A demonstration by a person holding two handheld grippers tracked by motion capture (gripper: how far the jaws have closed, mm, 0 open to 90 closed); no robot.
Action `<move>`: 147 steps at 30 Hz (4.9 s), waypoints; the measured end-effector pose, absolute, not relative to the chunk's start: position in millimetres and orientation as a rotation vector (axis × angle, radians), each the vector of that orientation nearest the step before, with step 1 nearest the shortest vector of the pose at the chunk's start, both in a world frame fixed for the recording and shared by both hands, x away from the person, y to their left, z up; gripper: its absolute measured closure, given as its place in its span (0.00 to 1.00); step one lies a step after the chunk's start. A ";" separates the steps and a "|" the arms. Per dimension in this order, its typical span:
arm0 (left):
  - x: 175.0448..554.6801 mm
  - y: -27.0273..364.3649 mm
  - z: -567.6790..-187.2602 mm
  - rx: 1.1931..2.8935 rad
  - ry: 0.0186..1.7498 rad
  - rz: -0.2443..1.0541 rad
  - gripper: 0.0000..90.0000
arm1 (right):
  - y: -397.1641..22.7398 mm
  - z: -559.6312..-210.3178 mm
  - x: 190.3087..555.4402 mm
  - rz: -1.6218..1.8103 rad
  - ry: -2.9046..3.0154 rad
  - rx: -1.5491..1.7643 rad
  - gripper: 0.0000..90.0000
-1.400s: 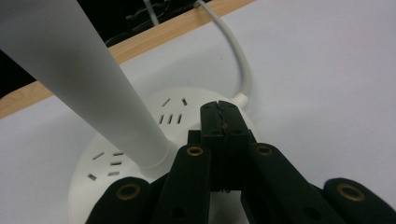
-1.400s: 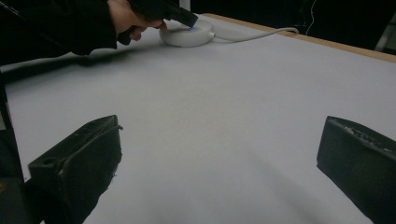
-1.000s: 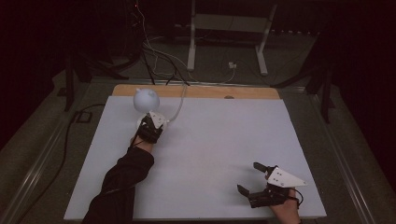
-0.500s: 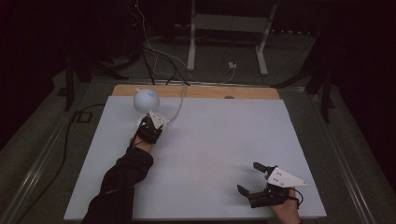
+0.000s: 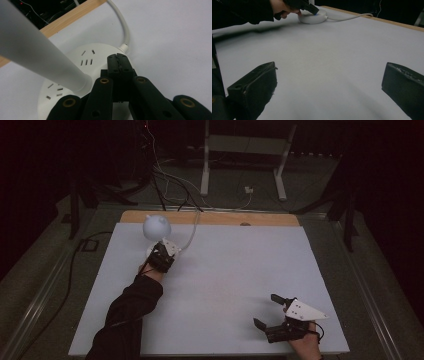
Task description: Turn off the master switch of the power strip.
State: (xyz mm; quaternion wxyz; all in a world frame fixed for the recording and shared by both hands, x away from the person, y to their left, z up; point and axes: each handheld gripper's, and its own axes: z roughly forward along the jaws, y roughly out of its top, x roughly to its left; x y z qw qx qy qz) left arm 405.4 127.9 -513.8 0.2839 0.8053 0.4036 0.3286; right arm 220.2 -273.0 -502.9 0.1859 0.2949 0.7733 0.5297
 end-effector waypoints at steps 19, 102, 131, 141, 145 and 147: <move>409.2 124.5 -509.3 2.225 1.074 0.841 1.00 | -271.7 -501.9 218.5 1.492 2.175 0.824 0.00; 300.5 191.5 -471.3 2.141 0.799 0.196 0.00 | -273.1 -501.7 219.9 1.491 2.170 0.846 0.00; 248.9 240.4 -516.1 2.151 0.884 0.275 0.00 | -273.7 -502.6 220.6 1.487 2.177 0.856 0.00; 241.2 235.1 -522.9 2.181 0.811 0.285 0.00 | -276.2 -503.5 221.4 1.483 2.176 0.865 0.00; 241.3 235.2 -522.7 2.169 0.812 0.281 0.00 | -276.0 -503.2 221.1 1.484 2.176 0.857 0.00; 241.6 235.4 -522.7 2.168 0.815 0.287 0.00 | -275.7 -503.5 221.2 1.482 2.178 0.858 0.00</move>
